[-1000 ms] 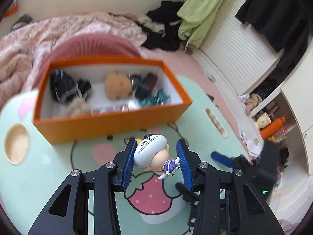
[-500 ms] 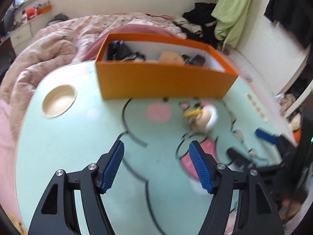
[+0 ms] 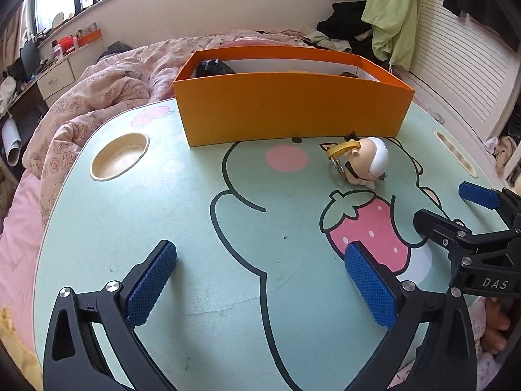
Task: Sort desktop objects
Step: 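Reach the right gripper into the orange box and grasp the tan plush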
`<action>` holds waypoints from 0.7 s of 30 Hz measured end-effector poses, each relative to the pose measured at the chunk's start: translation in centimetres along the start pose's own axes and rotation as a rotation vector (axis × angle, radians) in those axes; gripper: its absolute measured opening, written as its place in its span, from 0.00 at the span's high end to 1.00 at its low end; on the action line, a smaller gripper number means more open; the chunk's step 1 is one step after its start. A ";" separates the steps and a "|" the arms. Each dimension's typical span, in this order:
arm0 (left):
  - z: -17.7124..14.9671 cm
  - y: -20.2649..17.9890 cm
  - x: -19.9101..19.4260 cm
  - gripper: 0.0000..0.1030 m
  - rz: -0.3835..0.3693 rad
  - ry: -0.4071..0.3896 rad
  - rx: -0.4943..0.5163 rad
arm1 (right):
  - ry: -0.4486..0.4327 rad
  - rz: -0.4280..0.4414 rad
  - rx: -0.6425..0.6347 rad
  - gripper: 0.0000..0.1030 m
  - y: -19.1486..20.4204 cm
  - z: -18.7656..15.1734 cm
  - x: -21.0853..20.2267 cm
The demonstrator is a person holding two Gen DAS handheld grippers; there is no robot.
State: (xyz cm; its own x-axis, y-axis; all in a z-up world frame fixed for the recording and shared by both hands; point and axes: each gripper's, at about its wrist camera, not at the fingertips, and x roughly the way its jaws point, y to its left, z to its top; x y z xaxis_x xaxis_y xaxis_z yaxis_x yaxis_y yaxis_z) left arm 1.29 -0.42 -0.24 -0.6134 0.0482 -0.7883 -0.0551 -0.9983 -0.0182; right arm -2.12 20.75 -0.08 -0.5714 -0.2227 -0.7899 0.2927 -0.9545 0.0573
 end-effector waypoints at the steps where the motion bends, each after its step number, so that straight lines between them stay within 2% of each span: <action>1: 0.3 -0.3 -0.1 0.00 0.001 0.000 0.000 | 0.000 0.000 0.000 0.00 0.0 0.0 0.0; 11: 0.3 -0.4 -0.1 0.00 0.002 0.000 -0.001 | 0.002 0.001 -0.002 0.00 -0.1 0.0 -0.1; 15: 0.3 -0.4 -0.1 0.00 0.002 0.000 -0.001 | 0.000 0.038 -0.001 0.00 -0.4 0.5 -0.3; 21: 0.4 -0.6 -0.2 0.00 0.002 -0.001 -0.002 | -0.095 0.104 0.000 0.12 -0.2 3.7 -3.0</action>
State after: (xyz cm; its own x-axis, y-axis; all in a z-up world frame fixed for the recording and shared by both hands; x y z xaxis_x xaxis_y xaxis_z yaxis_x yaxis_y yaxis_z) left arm 1.09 0.20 0.18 -0.6139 0.0464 -0.7880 -0.0524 -0.9985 -0.0179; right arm -3.29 20.88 4.53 -0.6080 -0.3380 -0.7184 0.3537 -0.9254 0.1361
